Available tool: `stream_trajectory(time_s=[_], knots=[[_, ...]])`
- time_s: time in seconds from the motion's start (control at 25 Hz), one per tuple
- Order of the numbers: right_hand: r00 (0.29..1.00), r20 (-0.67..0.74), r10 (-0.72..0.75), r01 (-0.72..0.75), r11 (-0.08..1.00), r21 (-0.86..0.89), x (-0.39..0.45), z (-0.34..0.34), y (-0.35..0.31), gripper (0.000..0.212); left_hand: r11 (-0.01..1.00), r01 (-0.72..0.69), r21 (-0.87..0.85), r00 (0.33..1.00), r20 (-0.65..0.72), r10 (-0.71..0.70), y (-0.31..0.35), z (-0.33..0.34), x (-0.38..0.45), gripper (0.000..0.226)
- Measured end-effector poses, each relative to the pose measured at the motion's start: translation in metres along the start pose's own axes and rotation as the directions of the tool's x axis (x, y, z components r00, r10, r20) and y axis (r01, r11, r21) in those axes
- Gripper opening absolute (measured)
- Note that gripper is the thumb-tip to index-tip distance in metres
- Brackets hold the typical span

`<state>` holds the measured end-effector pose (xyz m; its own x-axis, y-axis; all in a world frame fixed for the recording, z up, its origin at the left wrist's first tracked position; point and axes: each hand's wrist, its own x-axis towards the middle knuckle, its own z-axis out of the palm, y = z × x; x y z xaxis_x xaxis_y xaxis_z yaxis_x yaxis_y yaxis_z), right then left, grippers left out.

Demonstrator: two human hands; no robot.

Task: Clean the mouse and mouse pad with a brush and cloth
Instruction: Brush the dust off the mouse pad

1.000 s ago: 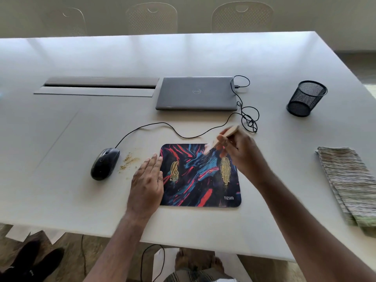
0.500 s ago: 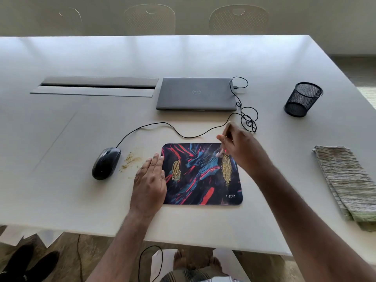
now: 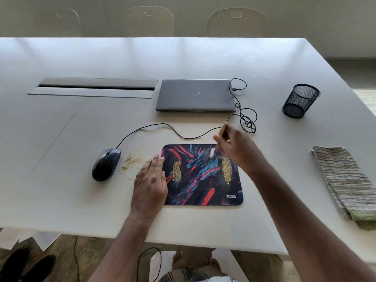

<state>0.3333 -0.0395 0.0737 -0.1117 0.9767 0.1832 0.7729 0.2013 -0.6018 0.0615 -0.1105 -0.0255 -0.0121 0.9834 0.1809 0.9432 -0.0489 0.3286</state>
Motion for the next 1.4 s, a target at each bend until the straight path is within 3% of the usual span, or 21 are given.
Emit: stream_trajectory(time_s=[0.12, 0.32, 0.44, 0.6, 0.72, 0.84, 0.92, 1.08, 1.24, 1.32, 1.4], knots=[[0.992, -0.097, 0.080, -0.080, 0.997, 0.006, -0.004, -0.016, 0.014, 0.026, 1.000, 0.009, -0.007, 1.000, 0.004, -0.009, 0.000, 0.000, 0.001, 0.056], [0.996, -0.094, -0.001, 0.025, 0.967, 0.252, -0.005, 0.005, -0.009, 0.024, 1.000, 0.004, -0.003, 1.000, 0.005, -0.004, 0.000, -0.001, 0.000, 0.056], [0.999, -0.019, -0.040, 0.043, 0.987, 0.153, -0.007, 0.014, -0.008, 0.022, 1.000, 0.009, -0.006, 1.000, 0.006, -0.009, 0.000, -0.001, 0.000, 0.056], [0.989, -0.139, 0.047, -0.051, 0.998, -0.023, -0.002, -0.012, 0.012, 0.029, 1.000, 0.015, -0.004, 1.000, 0.002, -0.015, 0.002, -0.002, 0.000, 0.056], [0.978, -0.190, 0.090, -0.057, 0.983, 0.173, 0.000, -0.010, 0.004, 0.026, 1.000, 0.014, -0.005, 1.000, 0.003, -0.014, 0.002, -0.001, 0.000, 0.057], [0.993, -0.029, 0.117, -0.098, 0.923, 0.372, -0.005, 0.017, -0.008, 0.024, 1.000, 0.006, 0.000, 1.000, 0.008, -0.006, 0.001, -0.001, 0.000, 0.058], [0.988, -0.033, 0.154, -0.135, 0.935, 0.328, -0.005, 0.023, -0.002, 0.025, 1.000, 0.004, 0.001, 1.000, 0.011, -0.004, 0.000, -0.001, 0.000, 0.058], [0.935, -0.292, 0.201, -0.174, 0.978, 0.116, 0.001, 0.009, 0.014, 0.031, 1.000, 0.001, 0.007, 1.000, 0.015, -0.001, 0.001, -0.001, 0.000, 0.057], [0.980, -0.088, 0.178, -0.138, 0.929, 0.344, -0.005, 0.022, -0.002, 0.026, 1.000, 0.001, 0.012, 1.000, 0.018, -0.001, 0.000, 0.000, 0.001, 0.057], [0.979, -0.107, 0.174, -0.143, 0.958, 0.248, -0.005, 0.022, 0.001, 0.026, 1.000, 0.002, 0.012, 1.000, 0.019, -0.002, -0.001, 0.000, 0.001, 0.057], [0.958, -0.251, 0.140, -0.127, 0.989, 0.070, -0.002, 0.013, 0.012, 0.025, 1.000, -0.003, 0.014, 1.000, 0.021, 0.003, 0.000, 0.000, 0.000, 0.059]])
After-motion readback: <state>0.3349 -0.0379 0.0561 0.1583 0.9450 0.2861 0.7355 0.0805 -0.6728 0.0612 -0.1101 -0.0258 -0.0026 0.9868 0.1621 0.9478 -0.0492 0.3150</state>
